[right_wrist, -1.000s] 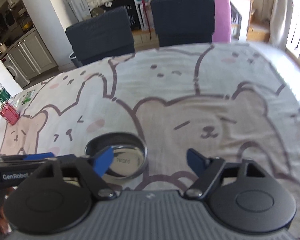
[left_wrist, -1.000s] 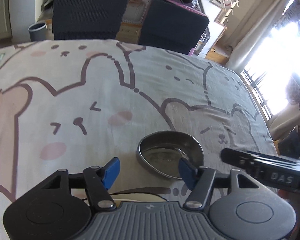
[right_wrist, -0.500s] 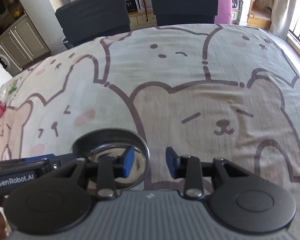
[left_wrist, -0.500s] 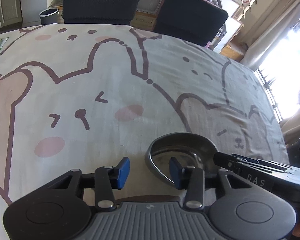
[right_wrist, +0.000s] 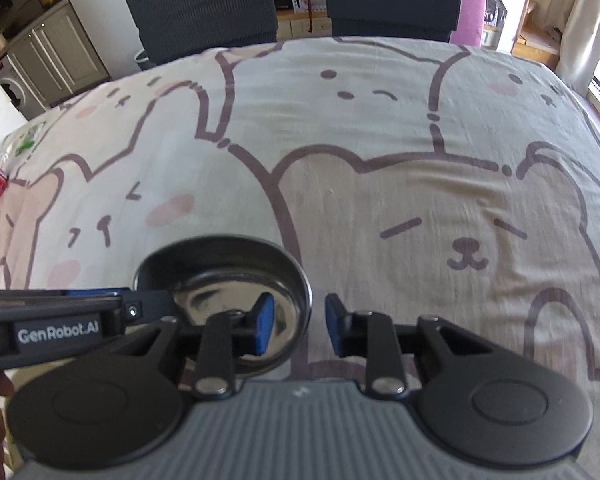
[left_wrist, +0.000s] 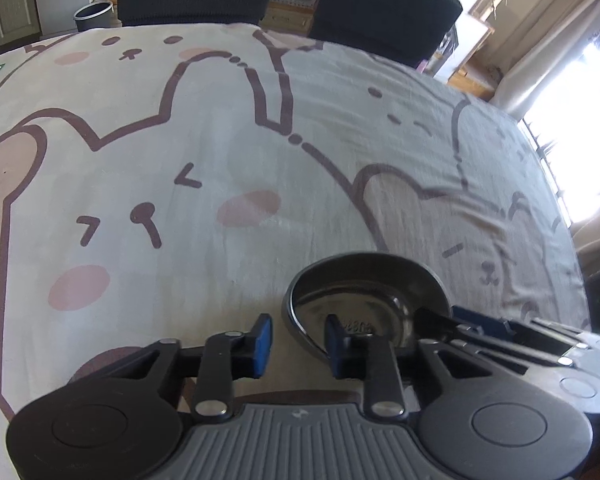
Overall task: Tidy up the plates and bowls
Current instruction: 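Close both grippers on the rim of the round steel bowl, then lift the round steel bowl and lower it into the steel square tray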
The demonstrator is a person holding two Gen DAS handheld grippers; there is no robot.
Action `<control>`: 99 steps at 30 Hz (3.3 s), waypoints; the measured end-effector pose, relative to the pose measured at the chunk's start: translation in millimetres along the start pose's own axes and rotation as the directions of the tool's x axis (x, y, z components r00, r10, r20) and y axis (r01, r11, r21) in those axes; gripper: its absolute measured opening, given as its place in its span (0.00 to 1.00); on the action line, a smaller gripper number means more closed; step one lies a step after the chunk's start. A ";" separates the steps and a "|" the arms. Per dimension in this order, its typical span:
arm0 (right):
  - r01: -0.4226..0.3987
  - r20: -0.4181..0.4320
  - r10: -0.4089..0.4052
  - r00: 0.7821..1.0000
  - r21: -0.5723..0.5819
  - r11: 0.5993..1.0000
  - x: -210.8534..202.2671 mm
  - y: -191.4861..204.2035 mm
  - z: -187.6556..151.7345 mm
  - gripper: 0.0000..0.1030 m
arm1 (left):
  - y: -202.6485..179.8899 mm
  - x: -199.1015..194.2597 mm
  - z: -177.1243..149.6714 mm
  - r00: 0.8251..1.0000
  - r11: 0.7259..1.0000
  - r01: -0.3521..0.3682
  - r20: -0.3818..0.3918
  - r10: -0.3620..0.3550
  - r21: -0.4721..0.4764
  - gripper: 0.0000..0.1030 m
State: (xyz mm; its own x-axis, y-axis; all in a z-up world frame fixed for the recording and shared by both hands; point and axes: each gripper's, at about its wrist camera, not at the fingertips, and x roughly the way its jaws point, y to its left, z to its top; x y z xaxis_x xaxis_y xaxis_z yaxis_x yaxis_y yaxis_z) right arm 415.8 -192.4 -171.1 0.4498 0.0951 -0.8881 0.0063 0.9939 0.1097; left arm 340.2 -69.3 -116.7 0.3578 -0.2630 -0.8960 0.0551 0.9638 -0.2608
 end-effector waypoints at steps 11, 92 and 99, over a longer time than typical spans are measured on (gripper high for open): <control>0.003 -0.031 -0.004 1.000 -0.008 1.000 -3.4 0.4 1.1 0.08 | 2.4 0.5 0.4 1.000 1.000 0.014 -0.002 -0.014 0.003 0.16; 0.115 -0.117 -0.130 0.985 -0.129 0.985 -106.4 -107.1 -131.8 0.16 | -143.6 -24.9 -101.9 0.984 0.920 0.178 -0.052 -0.171 0.349 0.14; 0.115 -0.140 -0.136 0.981 -0.152 0.982 -98.0 -105.0 -132.1 0.18 | -146.6 -18.4 -102.8 0.985 0.915 0.170 -0.064 -0.157 0.366 0.19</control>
State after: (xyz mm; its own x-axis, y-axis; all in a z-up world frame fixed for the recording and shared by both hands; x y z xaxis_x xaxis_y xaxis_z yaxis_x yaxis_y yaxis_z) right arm 253.0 -298.8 -154.6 0.3156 -0.0344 -0.9483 -0.0778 0.9950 -0.0620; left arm 229.7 -210.2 -98.9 0.2840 -0.4137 -0.8650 0.4523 0.8533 -0.2595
